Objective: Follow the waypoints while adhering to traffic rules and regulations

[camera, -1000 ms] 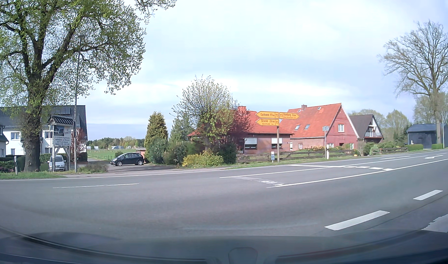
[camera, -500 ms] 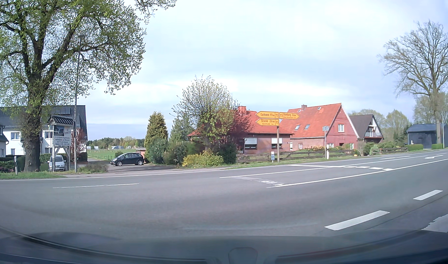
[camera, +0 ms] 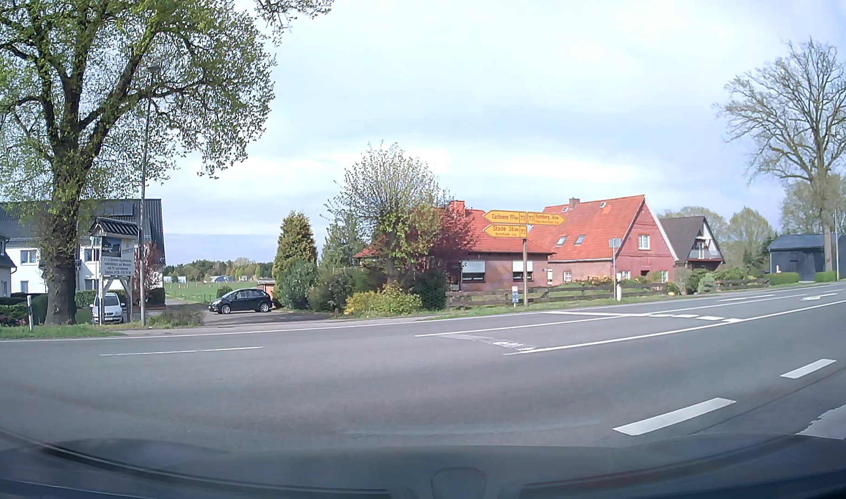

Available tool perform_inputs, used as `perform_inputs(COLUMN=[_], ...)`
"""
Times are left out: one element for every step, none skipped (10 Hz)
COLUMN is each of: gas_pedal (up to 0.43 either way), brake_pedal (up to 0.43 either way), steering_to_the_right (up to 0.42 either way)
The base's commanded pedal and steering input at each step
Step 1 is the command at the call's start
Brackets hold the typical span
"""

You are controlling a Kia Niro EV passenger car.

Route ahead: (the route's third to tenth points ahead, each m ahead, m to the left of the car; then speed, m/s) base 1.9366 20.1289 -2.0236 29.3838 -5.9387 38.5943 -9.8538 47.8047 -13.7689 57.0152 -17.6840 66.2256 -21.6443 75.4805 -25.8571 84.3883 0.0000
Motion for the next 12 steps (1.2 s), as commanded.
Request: perform_inputs(gas_pedal=[0.000,0.000,0.000,0.000,0.000,0.000,0.000,0.000,0.000,0.000,0.000,0.000], brake_pedal=[0.195,0.195,0.195,0.195,0.189,0.195,0.195,0.189,0.195,0.189,0.189,0.189], steering_to_the_right=[-0.470,-0.471,-0.471,-0.471,-0.471,-0.472,-0.474,-0.475,-0.476,-0.476,-0.475,-0.476])
